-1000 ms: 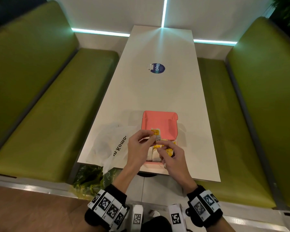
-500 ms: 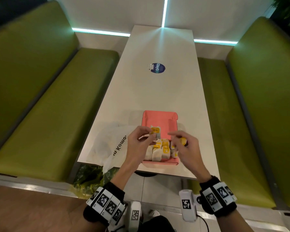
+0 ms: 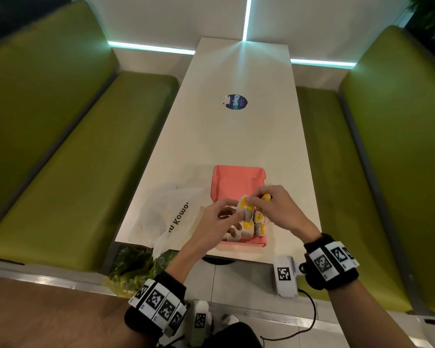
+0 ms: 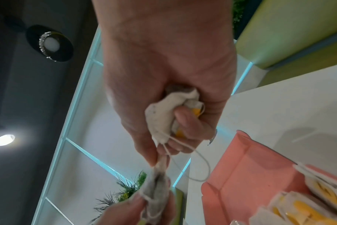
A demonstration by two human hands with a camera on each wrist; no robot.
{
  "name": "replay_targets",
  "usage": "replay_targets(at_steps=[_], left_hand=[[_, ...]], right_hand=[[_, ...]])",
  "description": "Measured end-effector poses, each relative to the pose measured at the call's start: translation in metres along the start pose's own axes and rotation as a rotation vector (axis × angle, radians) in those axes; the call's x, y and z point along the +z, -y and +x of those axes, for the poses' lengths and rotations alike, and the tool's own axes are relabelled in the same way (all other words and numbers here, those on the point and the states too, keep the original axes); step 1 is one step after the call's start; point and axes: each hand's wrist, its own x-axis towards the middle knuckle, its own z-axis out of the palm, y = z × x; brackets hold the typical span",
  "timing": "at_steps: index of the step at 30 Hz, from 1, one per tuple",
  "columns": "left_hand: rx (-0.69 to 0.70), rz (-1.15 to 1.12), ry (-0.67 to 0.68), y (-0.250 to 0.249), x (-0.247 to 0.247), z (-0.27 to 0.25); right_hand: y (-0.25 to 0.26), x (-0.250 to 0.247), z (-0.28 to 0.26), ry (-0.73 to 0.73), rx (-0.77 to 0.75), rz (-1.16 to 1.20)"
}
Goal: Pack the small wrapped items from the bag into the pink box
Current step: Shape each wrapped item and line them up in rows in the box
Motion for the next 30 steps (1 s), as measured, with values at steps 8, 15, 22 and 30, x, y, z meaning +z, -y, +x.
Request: replay_targets(at_steps=[8, 15, 22, 30], left_hand=[[-0.064, -0.068, 0.011, -0.003, 0.006, 0.003], [-0.032, 0.034, 0.085, 0.001, 0.01, 0.006], [0.097, 0.377, 0.083, 0.033, 0.007, 0.015], [0.144, 0.721, -0.057, 0.062, -0.001, 0.005]], right_hand=[[-0.003, -0.003, -0.002, -0.03, 0.031, 0.06], [-0.002, -0.009, -0.001, -0.034, -0.018, -0.061], [-0.007, -0.01, -0.008, 0.047, -0.069, -0.355], [-0.049, 0.014, -0.008, 0.244, 0.064, -0.646]])
